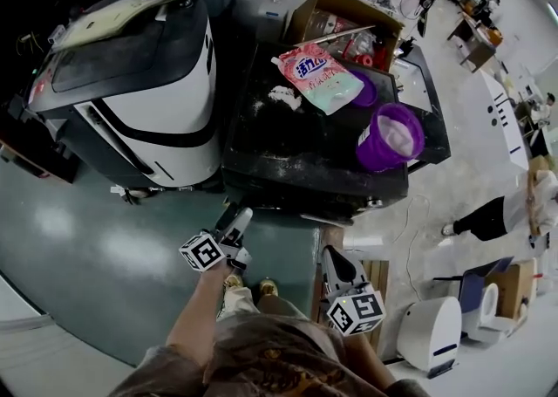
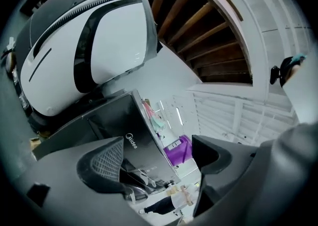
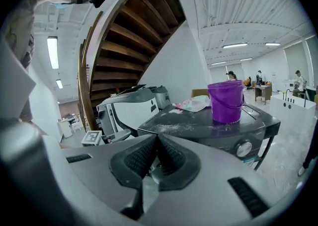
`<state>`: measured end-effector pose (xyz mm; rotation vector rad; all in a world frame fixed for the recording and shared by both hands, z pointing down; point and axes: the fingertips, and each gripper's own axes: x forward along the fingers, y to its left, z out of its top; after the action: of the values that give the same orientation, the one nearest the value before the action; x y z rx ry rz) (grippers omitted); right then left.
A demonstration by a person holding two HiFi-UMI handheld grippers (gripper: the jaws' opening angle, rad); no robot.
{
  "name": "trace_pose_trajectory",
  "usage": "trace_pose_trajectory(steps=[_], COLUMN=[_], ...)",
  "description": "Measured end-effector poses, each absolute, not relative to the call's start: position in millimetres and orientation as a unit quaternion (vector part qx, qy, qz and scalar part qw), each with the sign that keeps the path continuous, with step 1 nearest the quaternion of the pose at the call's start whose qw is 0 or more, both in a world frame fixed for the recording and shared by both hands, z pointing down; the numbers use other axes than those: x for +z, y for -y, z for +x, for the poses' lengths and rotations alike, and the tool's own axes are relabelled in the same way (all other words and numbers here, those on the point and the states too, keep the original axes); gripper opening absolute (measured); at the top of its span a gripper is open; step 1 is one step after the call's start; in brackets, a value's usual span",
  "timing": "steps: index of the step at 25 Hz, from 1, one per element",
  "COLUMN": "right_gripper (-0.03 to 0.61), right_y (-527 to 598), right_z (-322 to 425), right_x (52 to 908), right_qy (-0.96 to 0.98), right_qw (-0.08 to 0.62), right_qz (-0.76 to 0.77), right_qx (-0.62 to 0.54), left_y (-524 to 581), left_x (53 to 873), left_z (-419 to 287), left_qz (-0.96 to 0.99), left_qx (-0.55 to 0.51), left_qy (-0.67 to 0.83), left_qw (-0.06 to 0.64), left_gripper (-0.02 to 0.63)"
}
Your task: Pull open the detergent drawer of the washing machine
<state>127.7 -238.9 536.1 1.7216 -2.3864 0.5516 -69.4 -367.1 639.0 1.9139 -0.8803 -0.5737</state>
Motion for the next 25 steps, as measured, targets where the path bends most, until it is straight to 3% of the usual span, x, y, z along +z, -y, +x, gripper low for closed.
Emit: trace_pose_trajectory(steps=[12, 25], right_gripper=[0.003, 0.003], right_y=[240.4, 239.5], right_z=[144.8, 160.8], right_x=[548.6, 560.9], right_qy=[0.778, 0.764], right_qw=[0.098, 0.108], right_qz=[0.59, 0.602], right_qx=[0.194, 0.207], left_y=[403.4, 430.1], left_x=[700.3, 706.9], left_z=[-34.3, -15.6], left_qz=[0.772, 0.764], left_qx=[-0.245, -0.316], left_qy=[0.305, 0.257], left_qw=[0.501, 0.501], left_gripper=[0.416, 0.414])
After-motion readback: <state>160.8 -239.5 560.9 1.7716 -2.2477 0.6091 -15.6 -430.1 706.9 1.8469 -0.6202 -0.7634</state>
